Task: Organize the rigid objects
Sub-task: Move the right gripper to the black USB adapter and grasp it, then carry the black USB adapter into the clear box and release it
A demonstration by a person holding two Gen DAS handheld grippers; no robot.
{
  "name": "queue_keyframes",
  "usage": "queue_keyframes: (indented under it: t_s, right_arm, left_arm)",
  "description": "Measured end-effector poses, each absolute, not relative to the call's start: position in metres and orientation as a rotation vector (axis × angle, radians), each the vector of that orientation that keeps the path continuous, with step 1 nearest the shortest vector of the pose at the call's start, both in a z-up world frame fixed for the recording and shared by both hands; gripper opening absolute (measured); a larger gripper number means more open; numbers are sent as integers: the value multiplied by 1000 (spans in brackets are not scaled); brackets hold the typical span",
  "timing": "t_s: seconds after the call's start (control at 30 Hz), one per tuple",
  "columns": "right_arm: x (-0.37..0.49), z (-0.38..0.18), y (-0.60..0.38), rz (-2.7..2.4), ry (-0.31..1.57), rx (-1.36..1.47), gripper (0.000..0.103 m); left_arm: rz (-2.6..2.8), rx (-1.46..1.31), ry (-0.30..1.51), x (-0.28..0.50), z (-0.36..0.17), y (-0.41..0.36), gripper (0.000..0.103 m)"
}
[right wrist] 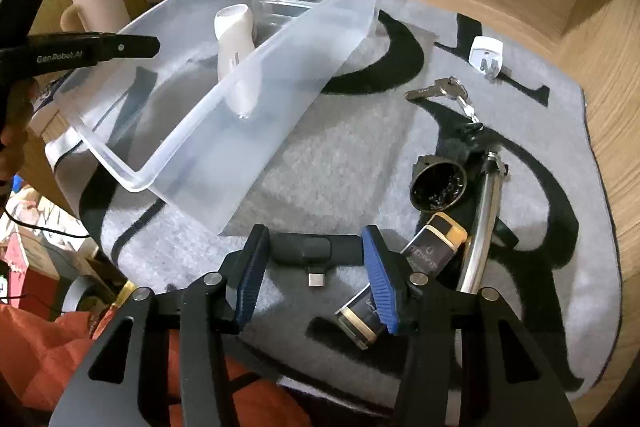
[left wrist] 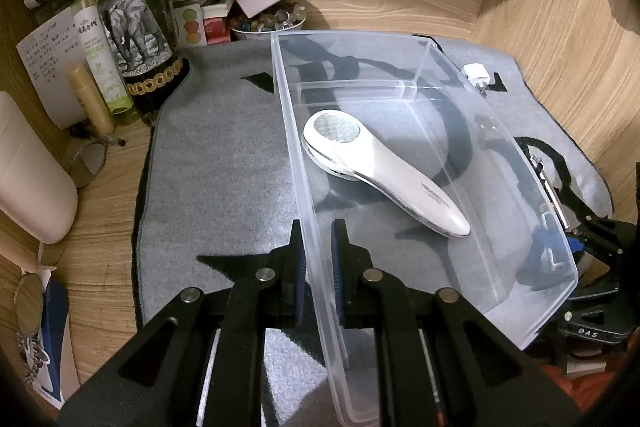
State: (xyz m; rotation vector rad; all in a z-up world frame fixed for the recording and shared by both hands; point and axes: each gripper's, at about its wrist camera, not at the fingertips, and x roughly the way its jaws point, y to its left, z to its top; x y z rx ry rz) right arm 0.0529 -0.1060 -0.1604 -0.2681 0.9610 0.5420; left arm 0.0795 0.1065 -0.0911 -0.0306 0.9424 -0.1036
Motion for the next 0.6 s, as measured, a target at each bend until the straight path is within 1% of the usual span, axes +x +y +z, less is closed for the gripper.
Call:
queue_keyframes:
  t_s: [0.03,0.2,0.6]
  right_arm:
    - [53,-160,-106,539,958,-265,41]
    - [56,-153,-109,506,924,-247,41]
    - [77,-100,-113,439,754,-195,41]
  left_arm:
    - [-105,-34,942,79,-91,107,11]
    - [-110,-37,941,79,-91,107,11]
    - [-113,-45,942,79,-90,108,11]
